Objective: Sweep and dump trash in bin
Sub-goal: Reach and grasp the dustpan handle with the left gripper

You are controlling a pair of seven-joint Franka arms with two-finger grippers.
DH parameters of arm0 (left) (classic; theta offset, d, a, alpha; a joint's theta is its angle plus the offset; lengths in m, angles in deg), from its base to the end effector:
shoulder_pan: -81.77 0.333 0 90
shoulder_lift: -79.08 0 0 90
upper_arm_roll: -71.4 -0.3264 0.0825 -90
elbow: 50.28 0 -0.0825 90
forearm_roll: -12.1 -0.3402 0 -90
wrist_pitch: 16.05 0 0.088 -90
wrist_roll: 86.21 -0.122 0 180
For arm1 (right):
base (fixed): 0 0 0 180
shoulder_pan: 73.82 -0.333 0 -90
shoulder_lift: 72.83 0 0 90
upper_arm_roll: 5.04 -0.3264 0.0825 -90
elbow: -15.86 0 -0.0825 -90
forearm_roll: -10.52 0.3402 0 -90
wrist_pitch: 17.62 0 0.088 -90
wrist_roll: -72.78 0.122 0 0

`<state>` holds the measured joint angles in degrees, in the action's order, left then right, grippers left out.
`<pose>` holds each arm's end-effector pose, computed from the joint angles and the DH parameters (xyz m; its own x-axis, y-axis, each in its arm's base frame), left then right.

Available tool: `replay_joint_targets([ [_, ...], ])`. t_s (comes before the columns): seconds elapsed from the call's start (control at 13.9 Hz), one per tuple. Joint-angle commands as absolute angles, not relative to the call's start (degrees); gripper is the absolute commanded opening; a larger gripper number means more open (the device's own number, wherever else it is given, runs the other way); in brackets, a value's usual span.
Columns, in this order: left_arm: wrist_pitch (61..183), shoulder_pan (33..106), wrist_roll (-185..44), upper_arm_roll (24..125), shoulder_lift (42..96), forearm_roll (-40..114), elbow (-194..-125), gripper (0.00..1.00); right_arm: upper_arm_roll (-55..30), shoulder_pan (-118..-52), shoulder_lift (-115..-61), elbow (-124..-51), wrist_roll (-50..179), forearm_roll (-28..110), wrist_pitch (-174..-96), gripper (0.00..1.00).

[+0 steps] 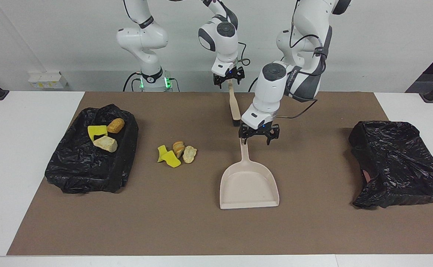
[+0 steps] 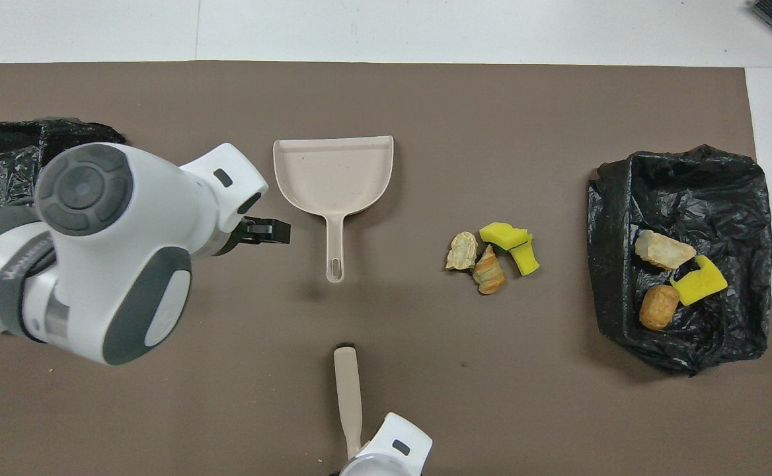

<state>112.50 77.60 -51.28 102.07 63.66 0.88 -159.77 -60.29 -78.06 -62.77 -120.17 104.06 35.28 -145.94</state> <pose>0.4963 -0.3127 0.4027 0.9909 -0.0873 0.1028 -0.0915 -0.9951 0.0365 0.2092 0.3975 0.3841 0.9678 0.2154 -0.1301 0.1973 -0.9705 -0.1386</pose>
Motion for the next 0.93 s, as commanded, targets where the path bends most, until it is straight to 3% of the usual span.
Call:
replay_joint_targets([
  [0.0, 115.08, 78.08, -49.03, 103.66, 61.24, -1.0, -159.52, 1.0, -61.21, -77.87, -64.12, -120.81, 101.88, 36.45, -148.4, 1.0],
  [0.22, 115.44, 77.99, -49.03, 103.92, 60.36, -0.91, -159.0, 0.9, -61.21, -78.04, -66.23, -122.12, 101.52, 34.96, -151.98, 1.0],
  [0.43, 115.17, 78.26, -49.2, 104.01, 60.09, -0.82, -159.35, 0.58, -61.47, -79.01, -66.94, -122.57, 101.61, 34.6, -152.53, 1.0],
  [0.57, 114.82, 78.26, -49.03, 104.01, 60.26, -0.65, -159.52, 0.54, -61.56, -78.92, -66.94, -123.44, 101.61, 32.67, -152.09, 0.94],
  [0.65, 114.91, 78.26, -49.12, 104.01, 60.18, -0.73, -159.52, 0.53, -61.56, -78.92, -66.94, -123.62, 101.44, 32.67, -152.27, 0.79],
  [0.72, 114.82, 78.34, -49.12, 104.01, 60.18, -0.73, -159.44, 0.49, -61.56, -78.92, -66.94, -123.62, 101.44, 32.67, -152.35, 0.46],
  [0.86, 115.17, 78.35, -49.99, 104.01, 60.18, -0.73, -159.44, 0.43, -61.47, -78.83, -67.03, -123.54, 101.44, 32.58, -152.27, 0.05],
])
